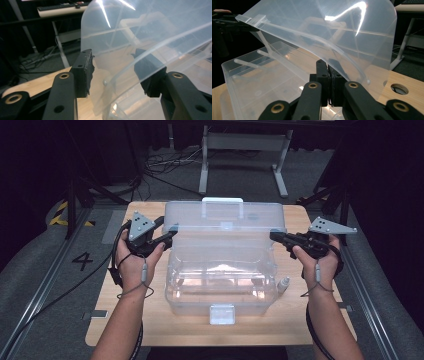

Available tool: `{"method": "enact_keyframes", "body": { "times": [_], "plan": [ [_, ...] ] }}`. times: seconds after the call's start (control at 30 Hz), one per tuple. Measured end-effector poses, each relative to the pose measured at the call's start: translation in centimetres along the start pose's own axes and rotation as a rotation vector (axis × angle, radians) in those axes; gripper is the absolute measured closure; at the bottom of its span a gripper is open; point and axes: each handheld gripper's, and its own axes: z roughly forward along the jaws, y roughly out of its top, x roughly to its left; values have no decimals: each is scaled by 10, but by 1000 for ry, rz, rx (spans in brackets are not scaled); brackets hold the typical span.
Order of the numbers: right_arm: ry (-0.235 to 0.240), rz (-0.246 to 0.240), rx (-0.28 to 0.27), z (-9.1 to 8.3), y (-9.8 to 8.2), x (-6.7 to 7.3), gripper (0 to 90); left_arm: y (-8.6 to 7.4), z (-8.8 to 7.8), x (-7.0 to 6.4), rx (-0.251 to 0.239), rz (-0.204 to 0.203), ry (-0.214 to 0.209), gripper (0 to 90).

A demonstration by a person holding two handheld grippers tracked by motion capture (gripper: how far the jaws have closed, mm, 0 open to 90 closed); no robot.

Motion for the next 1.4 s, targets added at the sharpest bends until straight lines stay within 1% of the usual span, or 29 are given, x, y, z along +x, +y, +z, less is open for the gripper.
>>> {"method": "enact_keyframes", "body": {
  "times": [0.07, 0.13, 0.23, 0.3, 0.37, 0.43, 0.57, 0.73, 0.8, 0.83, 0.9, 0.93, 1.0, 1.17, 1.23, 1.33, 1.4],
  "plan": [
    [1, 2, 0, 0, 0, 1, 871, 1, 1, 0, -9, 3, 2, 501],
    [1, 2, 1, 0, -1, 1, 860, 2, 1, -1, -12, 6, 16, 505],
    [1, 2, 6, 0, -1, 1, 845, 3, 0, -3, -1, 11, 43, 547],
    [0, 3, 9, 0, -1, 2, 831, 4, -1, -3, 6, 25, 66, 600],
    [2, 5, 12, 0, -1, 3, 809, 4, -2, -3, 12, 18, 71, 649],
    [5, 6, 16, 0, -1, 4, 796, 4, -2, -2, 16, 17, 71, 661],
    [10, 5, 23, -1, -1, 7, 771, 5, 0, -2, 35, 30, 92, 693],
    [11, -14, 33, -5, 1, 9, 755, 5, 1, 0, 44, 22, 95, 717],
    [10, -17, 35, -8, 1, 9, 748, 6, 2, 0, 51, 12, 95, 724],
    [8, -18, 37, -10, 1, 9, 742, 6, 2, 0, 53, -2, 89, 722],
    [6, -20, 45, -12, 1, 9, 738, 7, 3, 1, 57, -4, 89, 722],
    [3, -20, 48, -13, 0, 9, 735, 7, 3, 2, 55, -14, 83, 722],
    [5, -17, 53, -14, 0, 9, 729, 7, 4, 3, 57, -19, 80, 723],
    [4, -23, 67, -20, -1, 11, 717, 11, 8, 5, 73, -16, 88, 734],
    [8, -28, 75, -23, -1, 12, 707, 12, 9, 6, 78, -24, 86, 735],
    [28, -34, 85, -25, -2, 14, 685, 14, 11, 7, 88, -31, 86, 737],
    [65, -37, 89, -26, -3, 17, 683, 15, 12, 9, 90, -39, 84, 738]
  ]
}}
